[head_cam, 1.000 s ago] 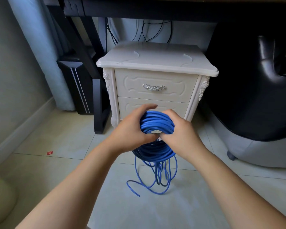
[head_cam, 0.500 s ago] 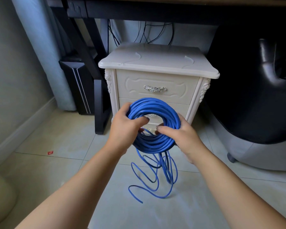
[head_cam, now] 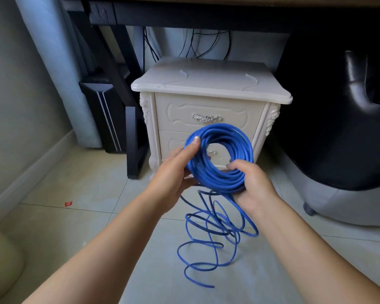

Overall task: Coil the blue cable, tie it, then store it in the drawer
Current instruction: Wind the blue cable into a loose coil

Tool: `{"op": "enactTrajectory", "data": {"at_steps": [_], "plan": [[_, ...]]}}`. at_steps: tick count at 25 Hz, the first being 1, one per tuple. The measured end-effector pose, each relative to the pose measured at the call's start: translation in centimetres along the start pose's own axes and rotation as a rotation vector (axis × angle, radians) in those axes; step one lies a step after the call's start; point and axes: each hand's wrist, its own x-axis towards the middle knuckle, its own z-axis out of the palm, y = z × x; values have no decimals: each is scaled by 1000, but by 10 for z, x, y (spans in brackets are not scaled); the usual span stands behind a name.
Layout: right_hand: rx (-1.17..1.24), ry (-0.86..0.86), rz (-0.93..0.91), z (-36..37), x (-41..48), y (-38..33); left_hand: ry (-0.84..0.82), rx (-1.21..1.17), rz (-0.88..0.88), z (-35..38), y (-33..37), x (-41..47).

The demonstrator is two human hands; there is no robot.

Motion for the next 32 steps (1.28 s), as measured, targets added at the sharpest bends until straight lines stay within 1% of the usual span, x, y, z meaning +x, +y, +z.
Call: {"op": "enactTrajectory", "data": {"at_steps": [2, 3, 4, 5, 6, 7, 9, 10, 11, 12, 13, 14, 15, 16, 17, 18, 19, 20, 21, 22, 23, 24, 26, 27, 28, 30, 32], "plan": [[139, -11, 49, -4, 1, -7, 50, -10, -24, 3, -4, 3], [188, -15, 52, -7, 2, -10, 94, 41, -29, 4, -8, 5], [226, -21, 49, -9, 2, -12, 115, 184, -14, 2, -13, 8], [253, -30, 44, -12, 2, -14, 91, 383, 8, 0, -15, 9], [276, -41, 38, -14, 3, -15, 11, 550, 25, -2, -16, 8], [301, -49, 31, -17, 4, -17, -90, 651, 24, -4, -15, 7], [352, -62, 25, -21, 5, -20, -252, 739, -5, -6, -15, 5], [375, -70, 19, -23, 6, -22, -260, 805, 26, -6, -17, 5], [389, -76, 12, -25, 6, -24, -175, 915, 117, -5, -21, 5], [402, -81, 8, -26, 6, -25, -20, 1031, 270, -5, -25, 7], [409, -82, 3, -26, 6, -26, 145, 1123, 462, -4, -28, 7], [409, -85, -7, -26, 5, -27, 274, 1185, 640, -1, -29, 7], [408, -89, -25, -26, 4, -27, 328, 1211, 733, 3, -29, 5], [420, -92, -42, -25, 3, -26, 290, 1205, 704, 7, -29, 4], [442, -92, -55, -25, 4, -24, 195, 1171, 567, 11, -30, 1], [462, -89, -66, -24, 5, -22, 68, 1089, 361, 14, -33, -2], [472, -83, -73, -23, 6, -20, -74, 937, 149, 17, -37, -4], [481, -86, -75, -19, 4, -18, -194, 728, 10, 21, -40, -7], [498, -96, -79, -15, 1, -16, -271, 520, -66, 24, -41, -10], [519, -110, -92, -11, -1, -14, -302, 344, -109, 27, -41, -12], [525, -120, -111, -9, -3, -13, -309, 218, -137, 30, -41, -12], [491, -116, -118, -7, -7, -13, -301, 149, -156, 32, -39, -11], [338, -92, -74, -4, -12, -16, -295, 117, -182, 32, -34, -12], [313, -96, -81, -4, -14, -19, -298, 117, -192, 30, -31, -12], [353, -102, -116, -5, -13, -21, -291, 94, -204, 27, -27, -12], [443, -68, -166, -12, -8, -25, -199, -50, -226, 17, -16, -9], [419, -17, -186, -19, -6, -30, -72, -275, -239, 3, -4, -2]]}}
